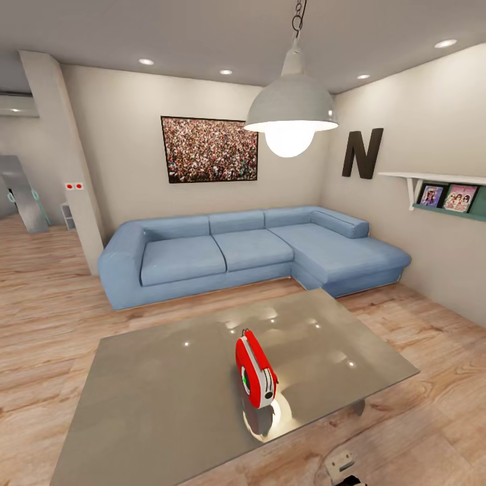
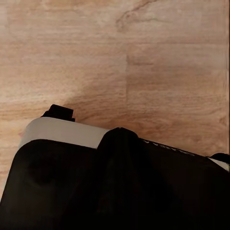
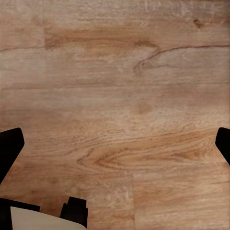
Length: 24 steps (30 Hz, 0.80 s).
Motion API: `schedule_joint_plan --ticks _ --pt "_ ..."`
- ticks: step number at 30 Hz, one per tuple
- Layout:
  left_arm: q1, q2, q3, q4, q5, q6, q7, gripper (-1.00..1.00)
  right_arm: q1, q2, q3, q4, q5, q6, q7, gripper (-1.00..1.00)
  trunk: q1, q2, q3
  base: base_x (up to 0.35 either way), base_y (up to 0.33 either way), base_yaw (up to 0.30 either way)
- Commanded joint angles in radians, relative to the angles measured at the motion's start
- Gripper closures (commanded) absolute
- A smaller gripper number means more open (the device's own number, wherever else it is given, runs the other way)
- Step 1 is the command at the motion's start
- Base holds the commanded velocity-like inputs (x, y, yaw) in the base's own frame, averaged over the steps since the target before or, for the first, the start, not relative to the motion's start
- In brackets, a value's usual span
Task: Turn on the radio receiver that's on the table in the living room.
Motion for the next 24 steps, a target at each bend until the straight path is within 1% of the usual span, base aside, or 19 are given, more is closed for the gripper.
schedule_joint_plan --ticks 1,6,10,15,24 --pt "0.000 -0.005 0.000 0.000 0.001 -0.001 0.000 1.00 0.000 0.000 0.000 0.000 0.000 0.000 0.000 -1.00 0.000 0.000 0.000 0.000 0.000 0.000" --pt "0.000 -0.004 0.001 -0.001 -0.001 -0.001 0.004 1.00 0.000 0.000 0.000 0.000 0.000 0.000 0.000 -1.00 0.000 0.000 0.000 0.000 0.000 0.000" --pt "0.000 -0.011 0.000 0.000 -0.001 -0.001 0.004 1.00 0.000 0.000 0.000 0.000 0.000 0.000 0.000 -1.00 0.000 0.000 0.000 0.000 0.000 0.000" --pt "0.000 -0.008 0.000 -0.001 -0.002 -0.002 0.005 1.00 0.000 0.000 0.000 0.000 0.000 0.000 0.000 -1.00 0.000 0.000 0.000 0.000 0.000 0.000" --pt "0.000 -0.009 0.000 -0.001 -0.002 -0.002 0.005 1.00 0.000 0.000 0.000 0.000 0.000 0.000 0.000 -1.00 0.000 0.000 0.000 0.000 0.000 0.000"
